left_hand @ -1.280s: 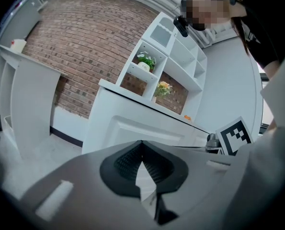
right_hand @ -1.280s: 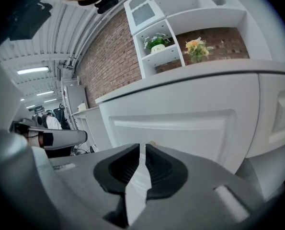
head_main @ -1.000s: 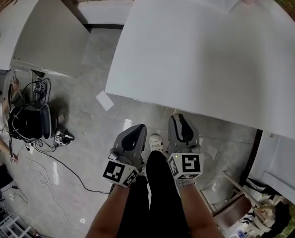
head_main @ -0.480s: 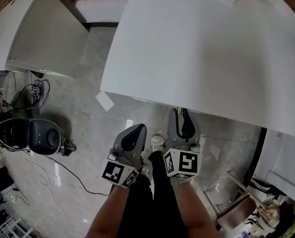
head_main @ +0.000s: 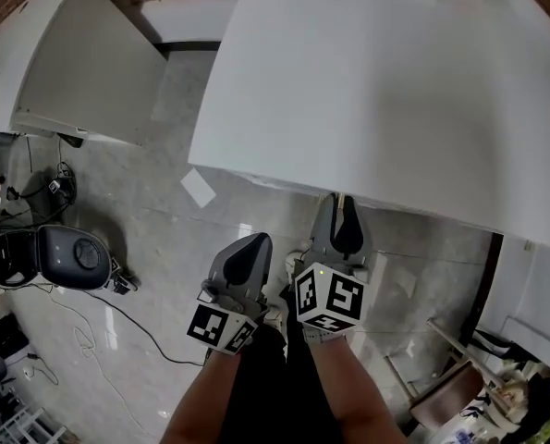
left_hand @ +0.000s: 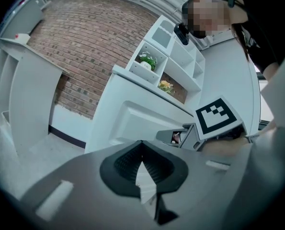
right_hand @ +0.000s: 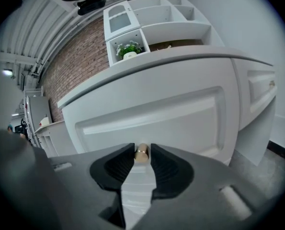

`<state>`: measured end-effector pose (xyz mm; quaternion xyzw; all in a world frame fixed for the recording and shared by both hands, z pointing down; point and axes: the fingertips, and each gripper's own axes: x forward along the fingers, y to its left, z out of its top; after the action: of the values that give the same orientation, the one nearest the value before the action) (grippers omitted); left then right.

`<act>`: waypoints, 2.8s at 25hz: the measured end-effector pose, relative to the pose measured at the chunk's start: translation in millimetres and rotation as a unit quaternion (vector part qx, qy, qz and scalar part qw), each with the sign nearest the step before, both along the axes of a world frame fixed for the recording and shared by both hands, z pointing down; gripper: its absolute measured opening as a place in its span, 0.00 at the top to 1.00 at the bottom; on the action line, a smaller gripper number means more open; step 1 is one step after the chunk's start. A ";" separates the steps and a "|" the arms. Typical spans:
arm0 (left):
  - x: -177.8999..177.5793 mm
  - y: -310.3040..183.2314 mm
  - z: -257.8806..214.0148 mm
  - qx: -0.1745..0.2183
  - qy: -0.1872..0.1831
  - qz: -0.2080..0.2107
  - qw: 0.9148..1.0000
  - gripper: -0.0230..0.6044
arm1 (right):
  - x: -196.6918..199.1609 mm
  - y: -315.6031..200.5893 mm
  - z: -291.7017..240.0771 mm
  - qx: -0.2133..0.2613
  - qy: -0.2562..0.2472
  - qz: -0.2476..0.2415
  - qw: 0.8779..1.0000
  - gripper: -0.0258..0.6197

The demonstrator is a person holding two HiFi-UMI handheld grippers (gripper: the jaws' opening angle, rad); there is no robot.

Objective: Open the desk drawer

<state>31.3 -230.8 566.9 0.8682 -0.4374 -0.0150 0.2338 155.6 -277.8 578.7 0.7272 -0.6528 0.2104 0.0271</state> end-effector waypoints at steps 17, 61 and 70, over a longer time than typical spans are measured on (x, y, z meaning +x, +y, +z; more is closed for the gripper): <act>-21.7 17.2 -12.4 0.004 0.008 -0.016 1.000 0.97 | 0.1 6.4 -0.5 -0.021 -0.050 -0.002 0.999 0.83; -32.3 105.5 -51.3 0.029 0.016 0.003 0.999 0.97 | -31.6 120.5 -1.1 -0.038 -0.040 -0.053 0.997 0.85; -36.1 124.2 -52.4 0.031 0.016 0.014 0.999 0.97 | -38.4 144.9 1.0 -0.038 -0.036 -0.054 0.997 0.85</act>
<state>-4.8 -106.6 514.4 0.8808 -0.4208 -0.0390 0.2134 117.2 -132.9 579.7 0.6811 -0.6835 0.2593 0.0421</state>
